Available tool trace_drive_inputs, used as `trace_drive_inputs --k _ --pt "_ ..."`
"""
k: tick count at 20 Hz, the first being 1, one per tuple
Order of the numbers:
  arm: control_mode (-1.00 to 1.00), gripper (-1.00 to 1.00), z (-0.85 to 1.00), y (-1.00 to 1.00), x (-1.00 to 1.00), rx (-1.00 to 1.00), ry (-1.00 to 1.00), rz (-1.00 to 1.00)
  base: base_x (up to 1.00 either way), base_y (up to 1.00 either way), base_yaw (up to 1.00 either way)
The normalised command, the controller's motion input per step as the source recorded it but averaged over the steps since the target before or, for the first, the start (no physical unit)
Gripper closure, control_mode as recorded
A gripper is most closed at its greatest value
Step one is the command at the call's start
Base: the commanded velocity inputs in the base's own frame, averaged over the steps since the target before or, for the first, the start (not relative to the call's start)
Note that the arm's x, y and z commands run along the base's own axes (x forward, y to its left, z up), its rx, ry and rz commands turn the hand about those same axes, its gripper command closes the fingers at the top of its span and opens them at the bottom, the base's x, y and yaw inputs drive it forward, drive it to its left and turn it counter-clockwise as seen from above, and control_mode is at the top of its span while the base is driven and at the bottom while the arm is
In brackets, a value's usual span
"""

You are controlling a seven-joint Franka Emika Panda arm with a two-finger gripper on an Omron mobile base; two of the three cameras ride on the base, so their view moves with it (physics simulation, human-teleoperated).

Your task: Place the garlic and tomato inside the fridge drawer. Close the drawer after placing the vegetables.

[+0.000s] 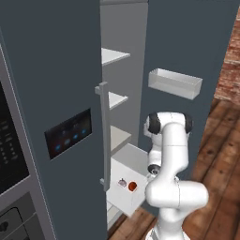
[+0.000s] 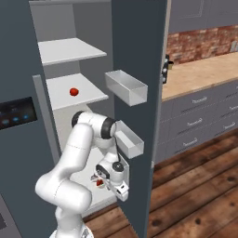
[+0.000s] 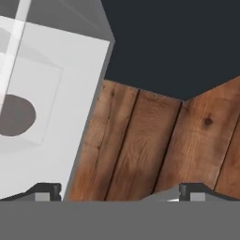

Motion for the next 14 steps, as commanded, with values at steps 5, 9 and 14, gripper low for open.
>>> trace_drive_inputs --k 5,9,14 --pt "-1.0 -1.0 0.13 0.35 0.88 -0.01 -0.06 -0.06 0.0 0.0 0.0" --pt "-1.0 -1.0 0.4 0.51 1.0 -0.01 -0.05 -0.02 0.0 0.0 0.0" --pt "-1.0 -1.0 0.12 0.38 0.52 0.0 0.0 -0.03 0.0 0.0 0.0"
